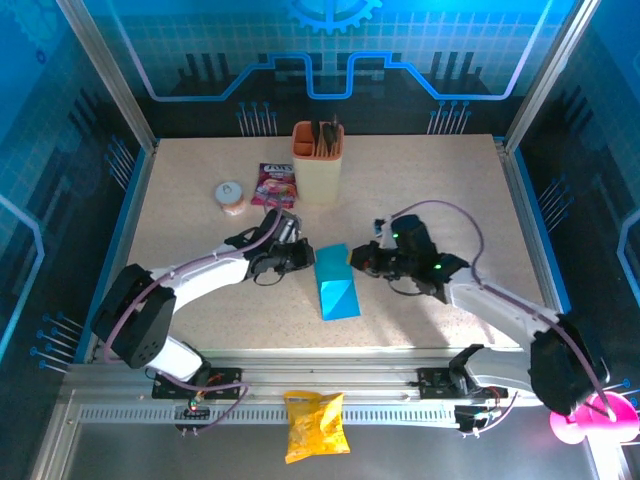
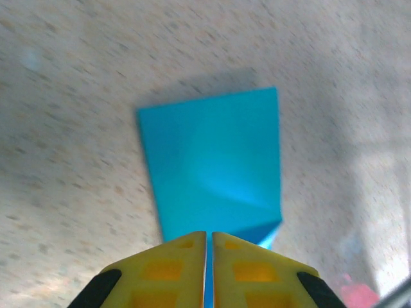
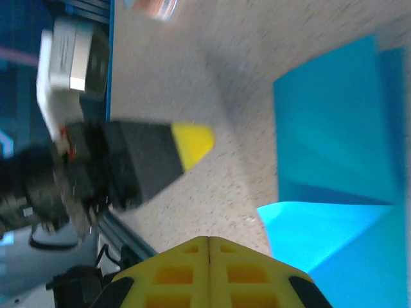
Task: Fold a paper plane with a square sheet of paper (pick it up from the middle)
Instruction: Turn over the paper at the center of the table.
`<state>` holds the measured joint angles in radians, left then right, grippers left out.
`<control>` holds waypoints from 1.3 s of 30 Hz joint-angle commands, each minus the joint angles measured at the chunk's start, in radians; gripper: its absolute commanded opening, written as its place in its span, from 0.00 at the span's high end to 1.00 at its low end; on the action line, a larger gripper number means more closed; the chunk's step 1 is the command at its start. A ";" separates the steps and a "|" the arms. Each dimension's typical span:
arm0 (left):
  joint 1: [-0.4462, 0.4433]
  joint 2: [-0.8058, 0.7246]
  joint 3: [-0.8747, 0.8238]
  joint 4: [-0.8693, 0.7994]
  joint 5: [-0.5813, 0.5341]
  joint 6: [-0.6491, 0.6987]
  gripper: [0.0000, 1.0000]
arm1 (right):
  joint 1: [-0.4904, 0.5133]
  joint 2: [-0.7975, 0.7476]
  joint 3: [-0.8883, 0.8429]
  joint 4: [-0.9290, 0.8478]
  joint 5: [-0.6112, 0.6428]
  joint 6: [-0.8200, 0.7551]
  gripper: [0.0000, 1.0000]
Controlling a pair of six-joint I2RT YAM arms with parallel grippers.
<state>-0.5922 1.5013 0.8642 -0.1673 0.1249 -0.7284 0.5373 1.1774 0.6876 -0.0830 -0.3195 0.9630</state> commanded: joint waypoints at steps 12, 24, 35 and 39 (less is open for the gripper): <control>-0.179 0.004 -0.094 0.151 0.015 -0.068 0.89 | -0.091 0.087 -0.137 -0.100 -0.068 -0.104 0.80; -0.179 0.110 -0.049 0.139 -0.038 -0.014 0.90 | -0.014 0.222 -0.130 -0.003 -0.043 -0.073 0.71; -0.177 0.219 -0.054 0.199 -0.010 0.020 0.92 | 0.007 0.297 -0.116 0.049 -0.047 -0.065 0.60; -0.178 0.237 -0.061 0.208 0.009 0.027 0.92 | 0.012 0.329 -0.112 0.078 -0.047 -0.058 0.57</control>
<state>-0.7681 1.7119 0.7963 0.0216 0.1070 -0.7307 0.5323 1.4727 0.5571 -0.0456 -0.3641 0.8974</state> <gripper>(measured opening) 0.082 0.429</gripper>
